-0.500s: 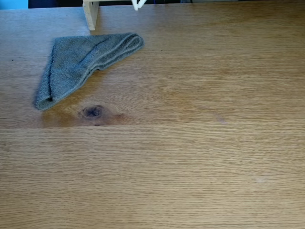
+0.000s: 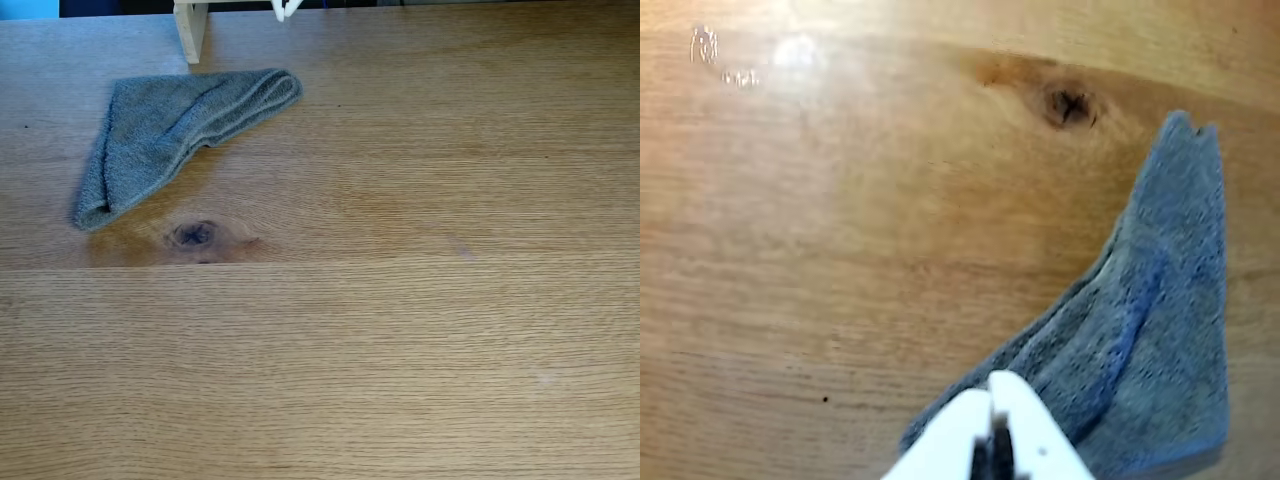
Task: Clean the area in front of the robot
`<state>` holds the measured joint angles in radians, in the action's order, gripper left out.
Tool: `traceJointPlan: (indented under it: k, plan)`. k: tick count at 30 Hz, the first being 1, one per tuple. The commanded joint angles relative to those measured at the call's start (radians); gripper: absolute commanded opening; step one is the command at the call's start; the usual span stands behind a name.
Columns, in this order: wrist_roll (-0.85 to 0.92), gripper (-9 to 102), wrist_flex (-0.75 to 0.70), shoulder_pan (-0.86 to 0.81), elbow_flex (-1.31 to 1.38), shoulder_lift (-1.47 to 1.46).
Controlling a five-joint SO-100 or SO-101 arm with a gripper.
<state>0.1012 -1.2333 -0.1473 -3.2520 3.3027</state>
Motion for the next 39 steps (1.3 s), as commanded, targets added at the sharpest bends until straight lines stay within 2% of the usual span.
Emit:
traceJointPlan:
  k: [1,10,13,19,26,31,39]
  plan:
    - [0.043,0,0.083,0.012,-0.104,0.002]
    - [0.224,7,0.354,0.124,-0.092,-0.008]
    - [0.232,8,0.471,0.132,0.006,-0.181]
    - [0.110,18,0.442,0.110,0.388,-0.577]
    - [0.006,31,0.436,-0.097,0.853,-0.988]
    - [-0.032,33,0.433,-0.281,1.088,-1.193]
    - [-0.046,37,0.350,-0.540,1.183,-1.470]
